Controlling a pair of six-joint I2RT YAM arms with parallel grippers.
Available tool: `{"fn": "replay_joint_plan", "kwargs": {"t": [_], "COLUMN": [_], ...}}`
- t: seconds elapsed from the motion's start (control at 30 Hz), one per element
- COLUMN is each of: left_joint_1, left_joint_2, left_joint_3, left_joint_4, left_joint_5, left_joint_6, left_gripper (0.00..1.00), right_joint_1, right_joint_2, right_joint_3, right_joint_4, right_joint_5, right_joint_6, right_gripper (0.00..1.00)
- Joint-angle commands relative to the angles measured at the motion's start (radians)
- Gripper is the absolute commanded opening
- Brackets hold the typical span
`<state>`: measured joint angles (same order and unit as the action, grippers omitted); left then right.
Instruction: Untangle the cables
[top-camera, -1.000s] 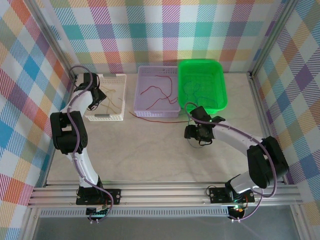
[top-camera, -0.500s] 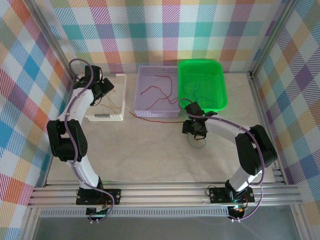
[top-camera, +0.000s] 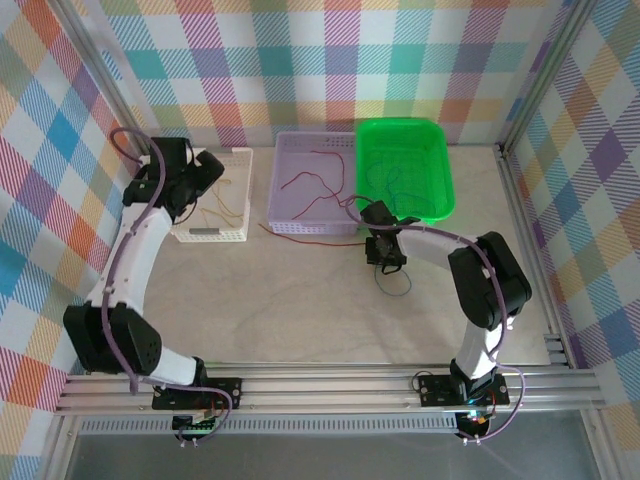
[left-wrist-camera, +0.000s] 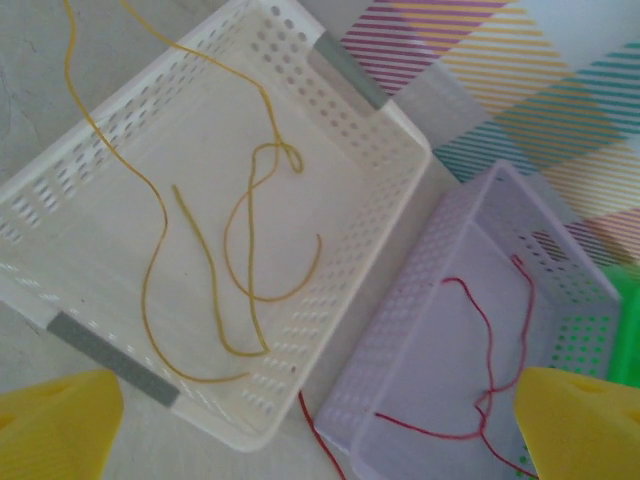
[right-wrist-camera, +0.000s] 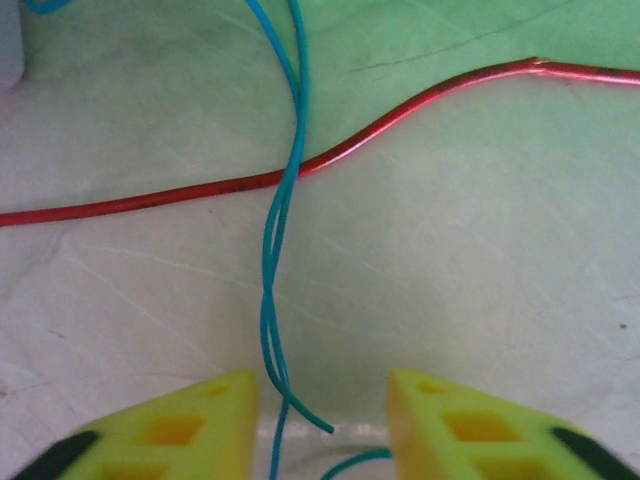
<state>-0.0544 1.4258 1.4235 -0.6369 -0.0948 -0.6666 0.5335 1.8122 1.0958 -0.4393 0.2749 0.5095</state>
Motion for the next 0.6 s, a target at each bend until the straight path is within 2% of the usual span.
{"fn": "replay_joint_plan", "kwargs": {"t": [0.0,0.1,0.2,0.4,0.57], "left_joint_1": [-0.020,-0.029,-0.037,-0.067,-0.083], "left_joint_2": [-0.057,-0.115,-0.170,-0.264,-0.305], "left_joint_3": [-0.067,-0.108,-0.148,-0.215,-0.268], "left_joint_4": [-0.030,-0.038,-0.043,-0.055,-0.063], "left_joint_5": [-0.020,-0.029,-0.037,-0.052,-0.070], "left_joint_6": [-0.016,-0.008,0.001,0.022,0.044], "left_gripper": [1.00,1.00,1.00,1.00,1.00], "right_joint_1": [-0.001,-0.001,-0.001,0.000,0.011], "right_joint_2": [0.026,0.028,0.019,-0.058,-0.275], "right_joint_3": [0.032,0.024,0.009,-0.038,-0.124], "right_joint_4": [0.022,0.025,0.038,0.033,-0.005], "right_joint_5": [-0.014,-0.014,-0.025,-0.058,-0.104], "right_joint_6": [-0.007,-0.014,-0.030,-0.028,-0.014], "right_gripper": [0.29,0.19,0.01,0.00,0.00]}}
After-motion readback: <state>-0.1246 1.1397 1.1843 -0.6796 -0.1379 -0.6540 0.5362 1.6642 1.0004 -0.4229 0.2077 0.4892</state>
